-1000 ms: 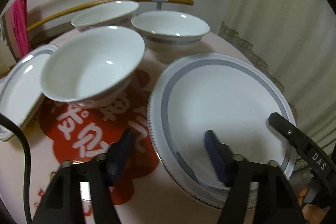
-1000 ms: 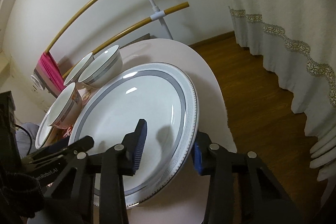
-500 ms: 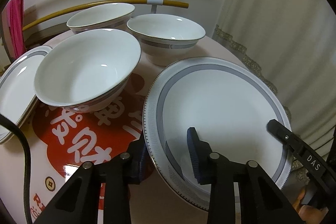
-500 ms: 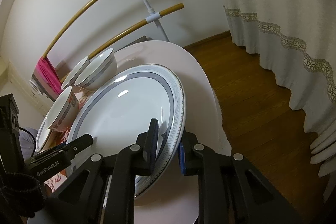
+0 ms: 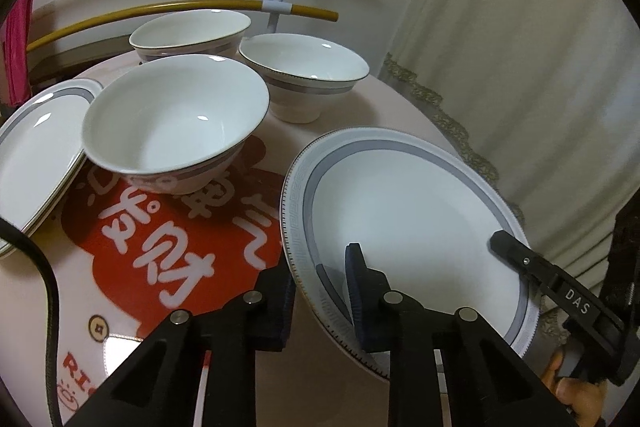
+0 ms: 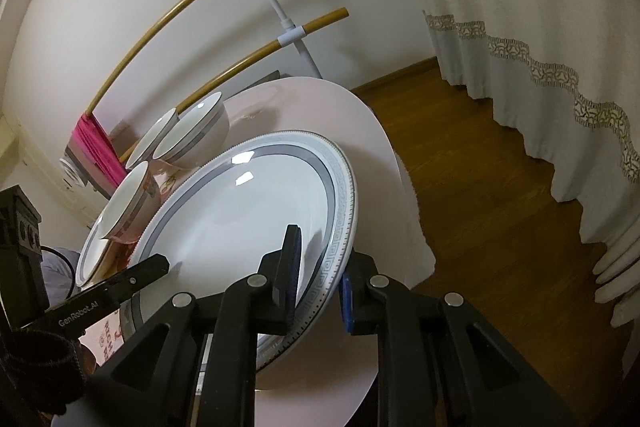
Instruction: Organize plates and bowls
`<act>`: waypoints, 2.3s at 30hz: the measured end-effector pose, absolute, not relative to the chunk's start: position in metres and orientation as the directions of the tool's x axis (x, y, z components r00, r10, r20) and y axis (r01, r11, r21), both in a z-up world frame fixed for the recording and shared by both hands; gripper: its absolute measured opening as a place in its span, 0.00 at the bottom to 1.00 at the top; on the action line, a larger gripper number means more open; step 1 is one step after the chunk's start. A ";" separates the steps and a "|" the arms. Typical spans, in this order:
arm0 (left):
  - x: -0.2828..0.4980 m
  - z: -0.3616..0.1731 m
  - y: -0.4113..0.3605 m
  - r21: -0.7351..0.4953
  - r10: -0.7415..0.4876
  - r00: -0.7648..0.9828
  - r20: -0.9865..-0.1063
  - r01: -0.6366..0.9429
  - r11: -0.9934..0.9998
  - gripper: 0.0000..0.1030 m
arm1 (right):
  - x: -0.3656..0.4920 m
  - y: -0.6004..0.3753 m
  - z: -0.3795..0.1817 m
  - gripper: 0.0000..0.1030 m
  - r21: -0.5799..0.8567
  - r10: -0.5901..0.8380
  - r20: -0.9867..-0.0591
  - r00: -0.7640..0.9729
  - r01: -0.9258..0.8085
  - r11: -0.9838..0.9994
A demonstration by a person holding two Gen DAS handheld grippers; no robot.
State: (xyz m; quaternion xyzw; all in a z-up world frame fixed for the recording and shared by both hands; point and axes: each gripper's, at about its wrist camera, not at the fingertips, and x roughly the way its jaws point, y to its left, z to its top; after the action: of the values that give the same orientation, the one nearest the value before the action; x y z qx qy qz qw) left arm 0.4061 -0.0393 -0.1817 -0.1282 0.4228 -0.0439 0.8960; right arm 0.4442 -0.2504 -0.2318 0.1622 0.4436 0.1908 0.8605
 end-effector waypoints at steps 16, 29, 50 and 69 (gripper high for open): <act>0.325 -0.138 -0.007 -0.278 -0.201 0.725 -0.659 0.014 0.960 0.18 | 0.389 -0.231 -0.192 0.18 0.439 0.498 -0.667 0.554 -0.248 0.864; 0.242 -0.104 0.085 -0.308 -0.136 0.815 -0.563 -0.054 0.950 0.18 | 0.356 -0.151 -0.144 0.19 0.388 0.545 -0.621 0.563 -0.384 0.838; 0.178 -0.120 0.249 -0.316 0.068 0.813 -0.578 -0.299 0.900 0.18 | 0.357 0.051 -0.167 0.19 0.385 0.650 -0.655 0.386 -0.570 0.726; 0.299 -0.151 0.287 -0.312 0.012 0.762 -0.647 -0.279 0.908 0.18 | 0.400 0.086 -0.201 0.19 0.341 0.562 -0.729 0.392 -0.504 0.794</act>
State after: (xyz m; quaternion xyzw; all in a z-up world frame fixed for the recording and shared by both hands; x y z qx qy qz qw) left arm 0.2994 0.2872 -0.1509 -0.1989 0.3354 0.0792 0.9174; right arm 0.4001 0.0857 -0.2011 0.0323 0.4494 0.3196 0.8336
